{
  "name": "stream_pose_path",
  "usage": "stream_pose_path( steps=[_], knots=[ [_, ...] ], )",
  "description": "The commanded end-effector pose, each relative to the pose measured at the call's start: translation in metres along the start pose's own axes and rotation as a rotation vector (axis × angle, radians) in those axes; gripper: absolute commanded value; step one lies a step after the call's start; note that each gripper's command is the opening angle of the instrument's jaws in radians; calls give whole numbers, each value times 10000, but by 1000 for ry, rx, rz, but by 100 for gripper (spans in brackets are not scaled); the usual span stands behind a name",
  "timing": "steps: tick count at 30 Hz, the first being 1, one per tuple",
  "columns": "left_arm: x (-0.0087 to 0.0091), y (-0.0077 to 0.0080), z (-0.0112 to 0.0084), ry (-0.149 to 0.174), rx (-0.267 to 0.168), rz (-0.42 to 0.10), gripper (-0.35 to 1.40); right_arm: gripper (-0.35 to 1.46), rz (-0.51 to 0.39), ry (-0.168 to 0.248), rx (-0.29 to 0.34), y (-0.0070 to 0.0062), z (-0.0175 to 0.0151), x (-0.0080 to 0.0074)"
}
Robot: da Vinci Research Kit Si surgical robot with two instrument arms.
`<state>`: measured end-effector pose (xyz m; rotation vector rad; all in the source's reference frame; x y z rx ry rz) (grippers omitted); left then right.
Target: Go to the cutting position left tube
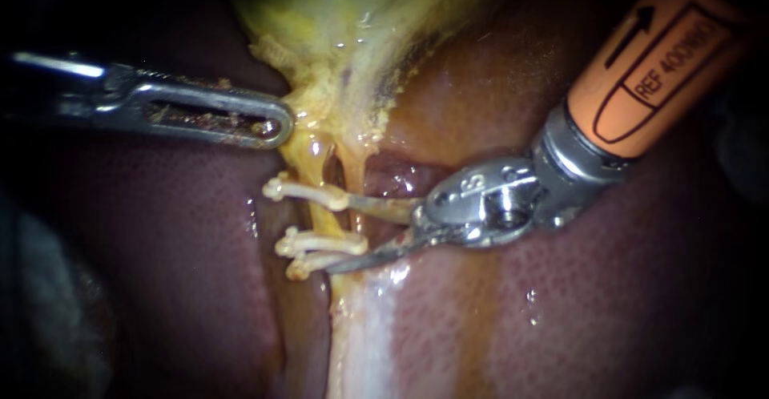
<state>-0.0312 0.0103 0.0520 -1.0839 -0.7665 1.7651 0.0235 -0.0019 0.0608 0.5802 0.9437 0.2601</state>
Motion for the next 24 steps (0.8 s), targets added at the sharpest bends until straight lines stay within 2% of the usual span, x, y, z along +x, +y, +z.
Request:
stream_pose_path(
  steps=[1,11,16,24],
  knots=[
    [0,0,0,0,0,0,-35,138,14,20,13,0,4,2],
    [0,1,0,0,0,0,-35,135,81,115,106,-2,28,22],
    [0,1,0,0,0,-1,-35,133,117,151,77,-1,36,28],
    [0,1,0,0,0,-1,-35,133,156,167,79,2,46,35]
  ],
)
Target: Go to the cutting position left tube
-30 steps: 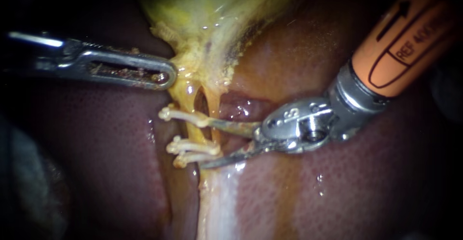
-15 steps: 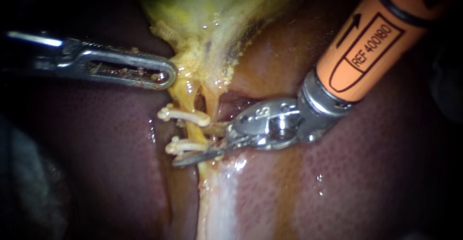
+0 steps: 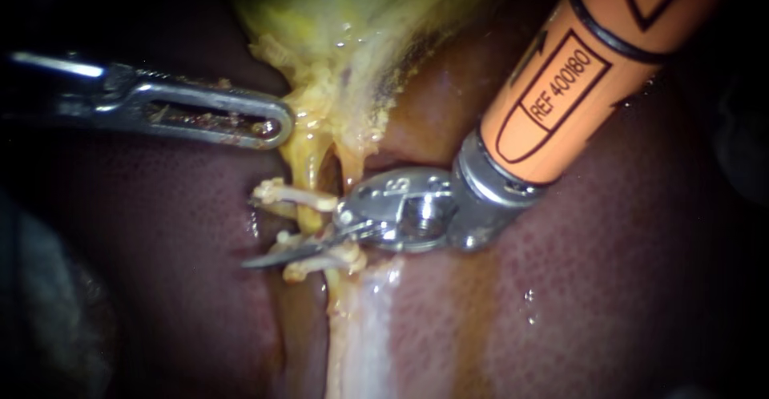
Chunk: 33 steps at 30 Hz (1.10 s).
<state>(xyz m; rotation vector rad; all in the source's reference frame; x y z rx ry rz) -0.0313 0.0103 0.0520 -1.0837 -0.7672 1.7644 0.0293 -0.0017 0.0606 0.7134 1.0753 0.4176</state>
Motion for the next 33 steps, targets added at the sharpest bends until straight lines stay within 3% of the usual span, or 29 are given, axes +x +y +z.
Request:
stream_pose_path(
  steps=[1,8,22,33],
  knots=[
    [0,0,0,0,1,0,-35,133,1,2,1,0,1,0],
    [0,0,0,0,1,0,-35,136,14,17,4,-3,3,5],
    [0,-2,0,0,0,0,-35,136,22,52,69,-38,-2,35],
    [0,-3,0,0,0,0,-35,136,22,56,75,-40,-2,38]
  ],
)
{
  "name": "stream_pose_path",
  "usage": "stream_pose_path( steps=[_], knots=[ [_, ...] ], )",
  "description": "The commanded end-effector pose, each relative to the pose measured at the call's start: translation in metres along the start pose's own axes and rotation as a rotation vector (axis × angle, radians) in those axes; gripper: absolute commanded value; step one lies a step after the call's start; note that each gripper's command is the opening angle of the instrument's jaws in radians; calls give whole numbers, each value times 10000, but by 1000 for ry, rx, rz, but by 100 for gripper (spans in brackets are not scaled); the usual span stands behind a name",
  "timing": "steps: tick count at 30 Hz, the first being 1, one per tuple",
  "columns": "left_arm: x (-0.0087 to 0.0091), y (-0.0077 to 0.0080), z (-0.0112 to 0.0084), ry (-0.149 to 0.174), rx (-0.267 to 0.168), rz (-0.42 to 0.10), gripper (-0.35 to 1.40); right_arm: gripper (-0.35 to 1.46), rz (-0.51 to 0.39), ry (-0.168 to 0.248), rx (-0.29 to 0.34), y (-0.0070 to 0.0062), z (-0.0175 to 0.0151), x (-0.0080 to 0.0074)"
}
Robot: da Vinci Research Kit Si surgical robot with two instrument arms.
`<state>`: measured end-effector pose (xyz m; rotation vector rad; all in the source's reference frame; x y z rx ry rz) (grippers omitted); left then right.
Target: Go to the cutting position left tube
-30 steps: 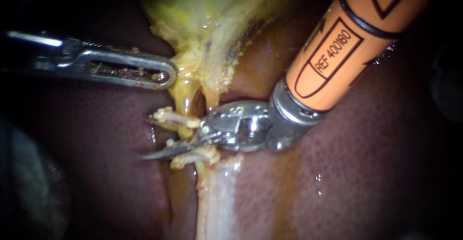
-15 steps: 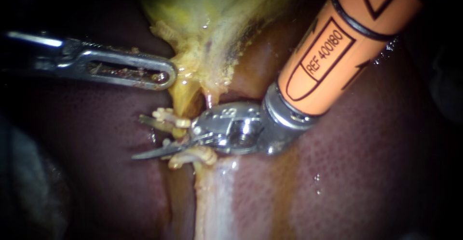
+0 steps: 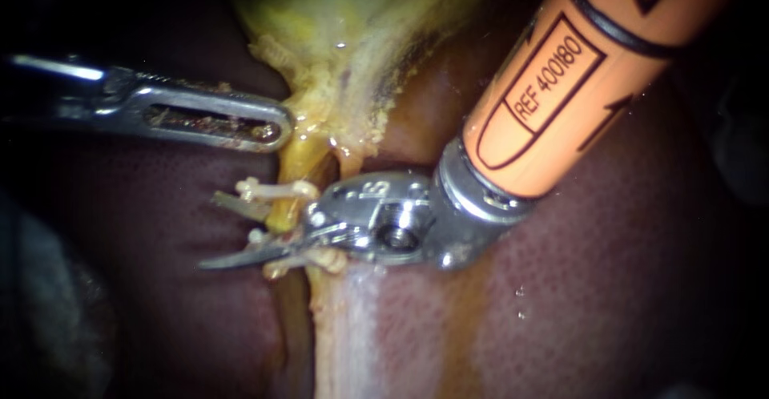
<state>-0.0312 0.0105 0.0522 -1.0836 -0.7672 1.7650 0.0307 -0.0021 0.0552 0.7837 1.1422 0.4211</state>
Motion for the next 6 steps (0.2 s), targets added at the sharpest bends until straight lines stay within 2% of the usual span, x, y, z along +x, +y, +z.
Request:
stream_pose_path(
  steps=[1,6],
  knots=[
    [0,0,0,0,0,0,-35,136,0,-1,0,0,0,0],
    [0,0,0,0,0,0,-35,136,-1,-1,1,0,0,-1]
  ],
)
